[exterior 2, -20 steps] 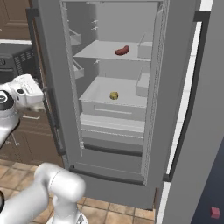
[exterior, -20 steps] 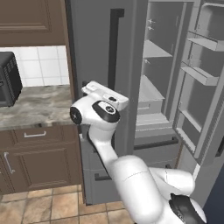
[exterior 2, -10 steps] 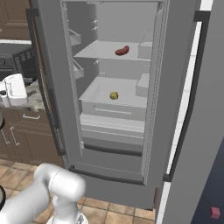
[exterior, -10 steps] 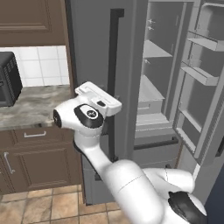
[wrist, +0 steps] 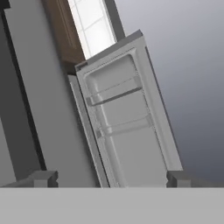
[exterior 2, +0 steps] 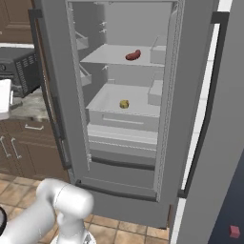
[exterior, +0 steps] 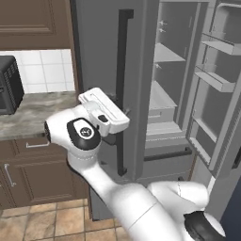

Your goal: Retrieve the sausage and cheese from the fridge and place them on the cutting board on the counter.

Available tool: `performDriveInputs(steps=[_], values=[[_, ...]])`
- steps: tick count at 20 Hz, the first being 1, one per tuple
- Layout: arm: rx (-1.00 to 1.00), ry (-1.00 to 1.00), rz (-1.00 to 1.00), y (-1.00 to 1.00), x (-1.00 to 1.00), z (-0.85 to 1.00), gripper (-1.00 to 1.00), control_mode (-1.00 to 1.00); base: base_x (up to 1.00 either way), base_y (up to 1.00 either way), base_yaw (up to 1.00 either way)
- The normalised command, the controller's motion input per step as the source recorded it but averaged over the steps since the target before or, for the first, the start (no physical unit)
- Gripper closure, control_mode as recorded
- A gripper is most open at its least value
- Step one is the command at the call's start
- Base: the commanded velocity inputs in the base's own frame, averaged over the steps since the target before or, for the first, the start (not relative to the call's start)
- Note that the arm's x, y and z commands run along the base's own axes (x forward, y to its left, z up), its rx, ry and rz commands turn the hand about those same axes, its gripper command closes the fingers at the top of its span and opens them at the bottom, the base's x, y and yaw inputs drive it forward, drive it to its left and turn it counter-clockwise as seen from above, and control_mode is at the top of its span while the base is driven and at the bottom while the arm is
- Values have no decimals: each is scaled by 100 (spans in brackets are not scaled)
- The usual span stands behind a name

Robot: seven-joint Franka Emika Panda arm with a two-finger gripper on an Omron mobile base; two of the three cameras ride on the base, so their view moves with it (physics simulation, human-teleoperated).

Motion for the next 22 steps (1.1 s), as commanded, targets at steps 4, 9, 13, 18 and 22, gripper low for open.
performDriveInputs(steps=[4, 9, 13, 18, 22], values=[[1, 0, 2, -50, -3, 0, -100, -100, 0, 0, 0], [9, 0, 9, -66, -28, 0, -100, -100, 0, 0, 0], [4, 0, 23, -54, -29, 0, -100, -100, 0, 0, 0], [12, -2, 36, -45, -30, 0, -100, -100, 0, 0, 0], [11, 0, 45, -43, -26, 0, -100, -100, 0, 0, 0]])
